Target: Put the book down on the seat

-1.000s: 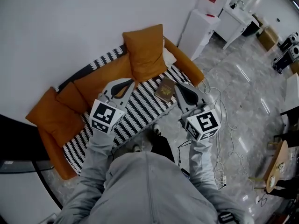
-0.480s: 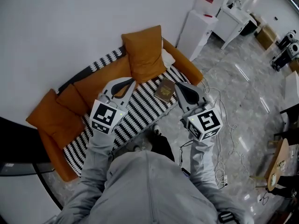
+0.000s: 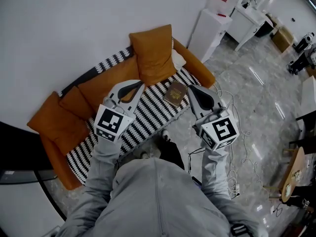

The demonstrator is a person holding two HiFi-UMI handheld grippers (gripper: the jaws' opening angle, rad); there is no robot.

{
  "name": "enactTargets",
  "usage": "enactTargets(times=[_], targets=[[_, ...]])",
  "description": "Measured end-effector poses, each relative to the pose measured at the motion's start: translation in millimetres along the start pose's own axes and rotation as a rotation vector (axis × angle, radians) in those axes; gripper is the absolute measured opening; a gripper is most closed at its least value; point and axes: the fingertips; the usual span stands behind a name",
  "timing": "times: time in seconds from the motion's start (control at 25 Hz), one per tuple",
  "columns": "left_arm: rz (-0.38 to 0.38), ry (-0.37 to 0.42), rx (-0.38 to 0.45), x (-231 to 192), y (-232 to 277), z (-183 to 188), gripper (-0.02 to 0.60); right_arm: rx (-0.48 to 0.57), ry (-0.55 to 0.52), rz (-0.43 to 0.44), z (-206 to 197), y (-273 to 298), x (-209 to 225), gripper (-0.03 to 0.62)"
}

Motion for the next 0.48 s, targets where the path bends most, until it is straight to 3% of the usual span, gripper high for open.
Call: enactTargets(times=[0.48], targets=[[-0.015,0.008,0.022,3.8,4.0,9.9,0.025,-0.005,-0.023,0.002,2.7,-1.9,-0.6,0.026]])
Point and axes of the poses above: the fingertips, and each gripper's own axes: y forward along the fingers, x to its right, z out of its top, and after that the axes turned 8 degrees about x, right-handed
